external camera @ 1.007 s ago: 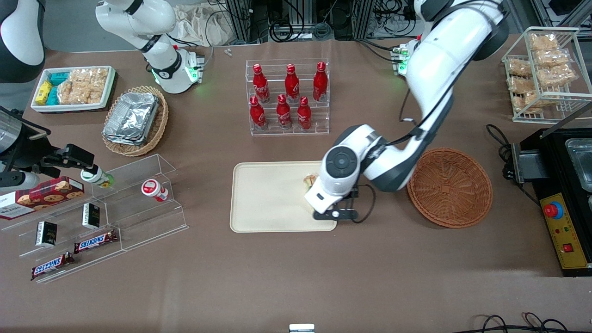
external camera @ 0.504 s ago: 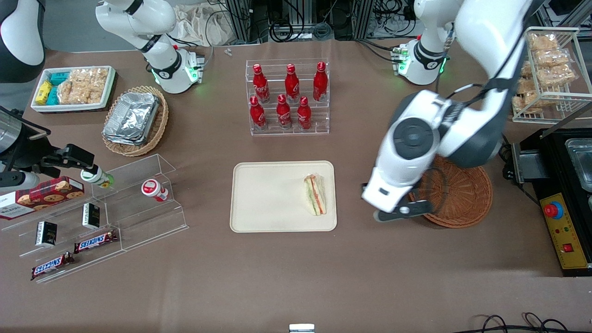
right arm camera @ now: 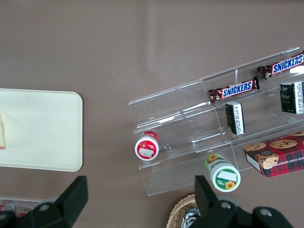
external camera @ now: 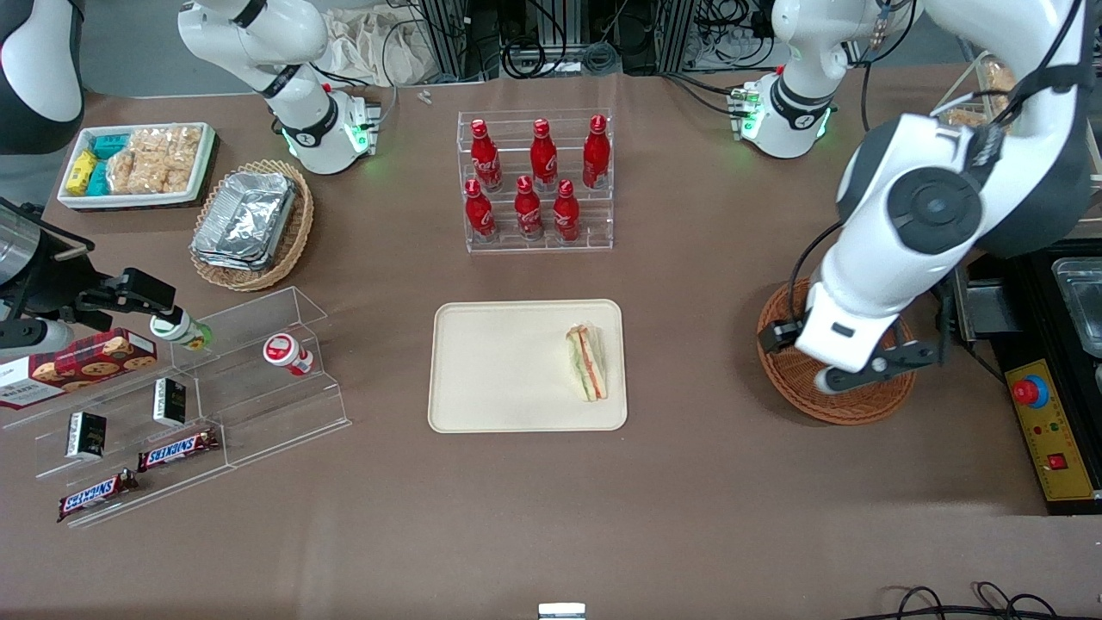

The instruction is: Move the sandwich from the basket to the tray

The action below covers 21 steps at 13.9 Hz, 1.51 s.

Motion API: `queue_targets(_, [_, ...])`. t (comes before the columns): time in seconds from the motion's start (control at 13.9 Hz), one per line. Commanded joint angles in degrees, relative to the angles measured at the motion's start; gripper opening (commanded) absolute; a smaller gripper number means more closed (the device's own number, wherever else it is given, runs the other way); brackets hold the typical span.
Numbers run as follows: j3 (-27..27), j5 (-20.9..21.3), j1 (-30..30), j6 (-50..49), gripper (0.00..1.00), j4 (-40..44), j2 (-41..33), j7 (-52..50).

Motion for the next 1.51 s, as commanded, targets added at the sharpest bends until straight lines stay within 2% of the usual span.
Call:
queue_targets(0.0, [-0.37, -2.71, 3.9, 2.71, 1.0, -7.14, -7.09, 1.96])
queue_targets(0.14, [0.07, -2.8, 4.17, 2.36, 1.0, -7.14, -8.23, 3.97])
queue_targets(0.29, [0.08, -3.33, 8.9, 2.45, 1.0, -7.32, -8.94, 7.66])
queue_targets(0.5, [0.25, -8.67, 15.4, 2.36, 1.0, -7.23, -10.61, 21.07])
queue_targets(0.72, [0.6, -9.57, 15.95, 0.52, 1.0, -7.14, -11.57, 24.9])
queue_targets(0.79, [3.21, -9.57, 14.47, -0.1, 1.0, -7.06, -11.75, 24.9])
queue_targets(0.94, [13.99, -9.92, 5.54, -0.45, 1.0, -6.79, -12.28, 26.56])
queue_targets(1.08, [21.66, -10.1, -1.25, -0.54, 1.0, -5.13, -11.85, 28.68])
queue_targets(1.22, [24.85, -11.49, -4.43, -0.63, 1.0, -2.85, -10.79, 28.6])
queue_targets(1.44, [25.39, -12.91, -4.44, -0.63, 1.0, -1.78, -9.82, 28.51])
